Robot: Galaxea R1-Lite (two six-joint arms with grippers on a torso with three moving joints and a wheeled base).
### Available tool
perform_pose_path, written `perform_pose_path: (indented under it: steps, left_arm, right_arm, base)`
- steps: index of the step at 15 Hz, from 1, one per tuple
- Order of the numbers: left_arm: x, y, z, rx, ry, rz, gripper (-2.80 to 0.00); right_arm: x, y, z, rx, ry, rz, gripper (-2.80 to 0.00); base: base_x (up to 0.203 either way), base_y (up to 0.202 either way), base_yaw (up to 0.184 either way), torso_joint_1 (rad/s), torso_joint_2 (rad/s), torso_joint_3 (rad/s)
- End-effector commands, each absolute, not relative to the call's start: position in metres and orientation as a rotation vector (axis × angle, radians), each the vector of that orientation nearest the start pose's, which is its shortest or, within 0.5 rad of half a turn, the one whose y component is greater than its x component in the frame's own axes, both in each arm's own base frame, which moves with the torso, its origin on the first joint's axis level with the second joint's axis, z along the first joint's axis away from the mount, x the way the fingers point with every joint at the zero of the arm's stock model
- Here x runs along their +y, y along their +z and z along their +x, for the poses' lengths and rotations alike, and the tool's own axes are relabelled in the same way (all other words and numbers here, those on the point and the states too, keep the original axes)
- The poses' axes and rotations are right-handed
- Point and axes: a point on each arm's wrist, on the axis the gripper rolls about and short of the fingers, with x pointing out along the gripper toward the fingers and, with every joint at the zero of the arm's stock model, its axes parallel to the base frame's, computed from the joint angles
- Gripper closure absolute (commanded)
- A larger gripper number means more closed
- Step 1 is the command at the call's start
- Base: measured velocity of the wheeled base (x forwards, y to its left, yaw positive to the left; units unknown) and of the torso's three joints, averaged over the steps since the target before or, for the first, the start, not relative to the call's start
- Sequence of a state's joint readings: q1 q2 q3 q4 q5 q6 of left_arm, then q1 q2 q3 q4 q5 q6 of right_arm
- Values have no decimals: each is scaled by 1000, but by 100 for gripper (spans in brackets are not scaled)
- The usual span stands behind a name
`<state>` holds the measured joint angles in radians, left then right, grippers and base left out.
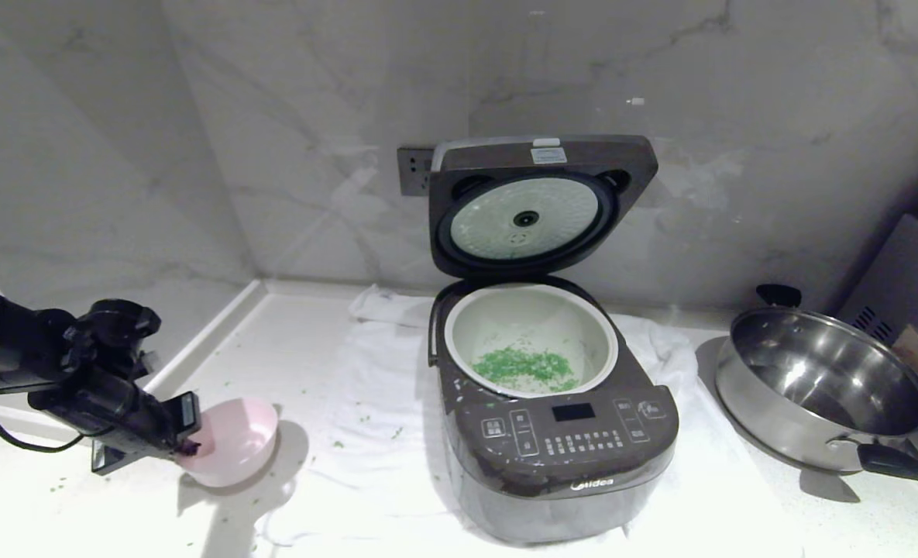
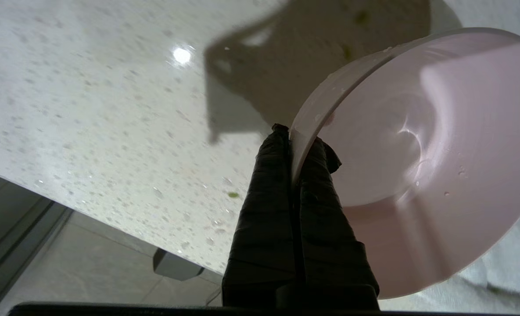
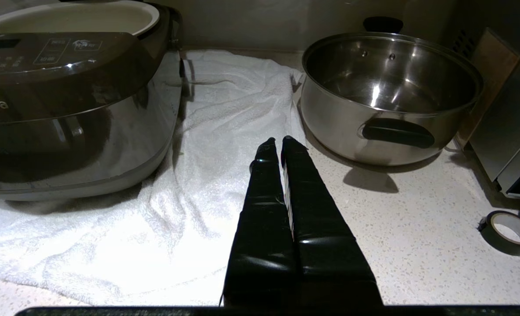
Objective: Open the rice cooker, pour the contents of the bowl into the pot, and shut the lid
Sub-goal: Place the bowl on the table
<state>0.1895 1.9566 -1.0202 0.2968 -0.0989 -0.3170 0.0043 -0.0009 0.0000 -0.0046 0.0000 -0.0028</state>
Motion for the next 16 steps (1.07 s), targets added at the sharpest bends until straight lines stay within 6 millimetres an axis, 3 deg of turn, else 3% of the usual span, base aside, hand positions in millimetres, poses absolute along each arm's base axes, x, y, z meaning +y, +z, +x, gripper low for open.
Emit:
perform_pose_path:
  steps: [1,7,16]
  left_arm:
    - [85,69,313,1222,351,-511,0]
    - [134,32,315,1225,532,-543,0]
    - [149,25,315,1216,566,-567,0]
  right_arm:
    - [0,76,-23,-4,5,-3,0]
    - [0,75,-23,-5,5,-3,0]
    - [0,76,-23,-6,5,-3,0]
  base:
    - [0,0,0,0,0,0]
    - [0,0,0,0,0,0]
    - [0,0,0,0,0,0]
